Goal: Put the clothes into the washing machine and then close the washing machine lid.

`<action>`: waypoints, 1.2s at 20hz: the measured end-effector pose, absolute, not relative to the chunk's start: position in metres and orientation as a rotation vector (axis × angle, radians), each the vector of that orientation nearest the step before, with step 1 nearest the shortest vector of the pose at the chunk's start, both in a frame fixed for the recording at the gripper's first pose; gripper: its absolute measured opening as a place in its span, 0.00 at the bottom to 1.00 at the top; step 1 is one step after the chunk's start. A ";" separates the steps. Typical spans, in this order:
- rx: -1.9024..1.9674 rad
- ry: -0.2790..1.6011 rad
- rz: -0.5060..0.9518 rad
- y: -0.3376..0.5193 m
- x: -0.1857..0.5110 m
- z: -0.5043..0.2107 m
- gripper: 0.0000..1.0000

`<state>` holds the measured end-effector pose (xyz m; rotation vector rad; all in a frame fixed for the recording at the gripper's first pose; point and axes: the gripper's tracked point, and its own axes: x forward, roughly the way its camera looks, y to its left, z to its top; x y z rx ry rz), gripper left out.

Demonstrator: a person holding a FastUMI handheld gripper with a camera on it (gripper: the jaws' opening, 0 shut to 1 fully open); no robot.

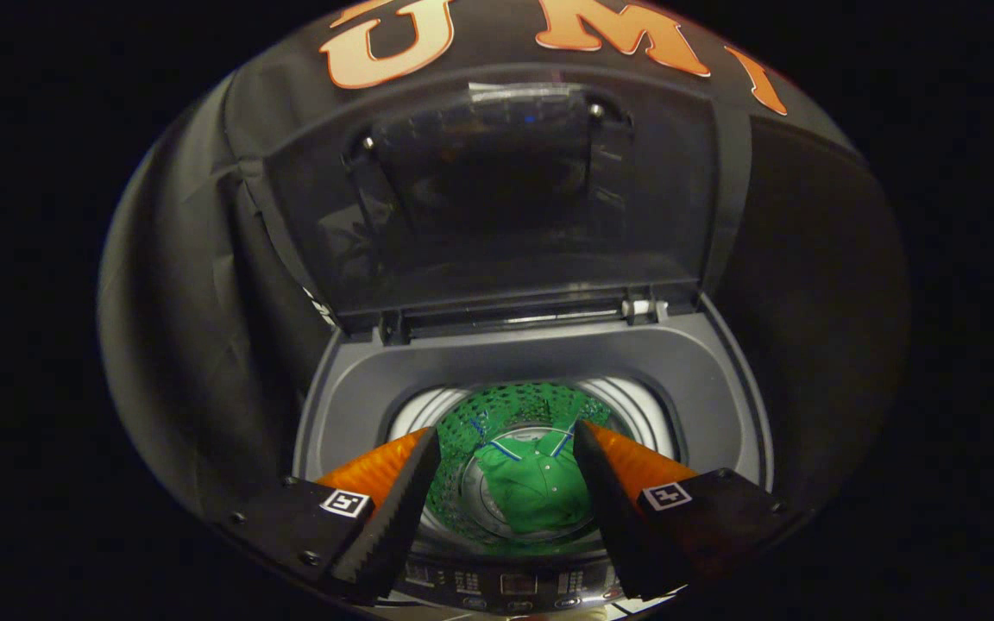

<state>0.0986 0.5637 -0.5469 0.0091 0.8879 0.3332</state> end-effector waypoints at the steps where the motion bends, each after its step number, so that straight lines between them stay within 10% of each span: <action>1: 0.018 0.857 0.333 0.563 0.099 -0.531 0.99; 13: 0.055 0.473 0.377 0.565 0.195 -0.320 0.98; 24: 0.022 0.544 0.355 0.576 0.327 -0.358 0.99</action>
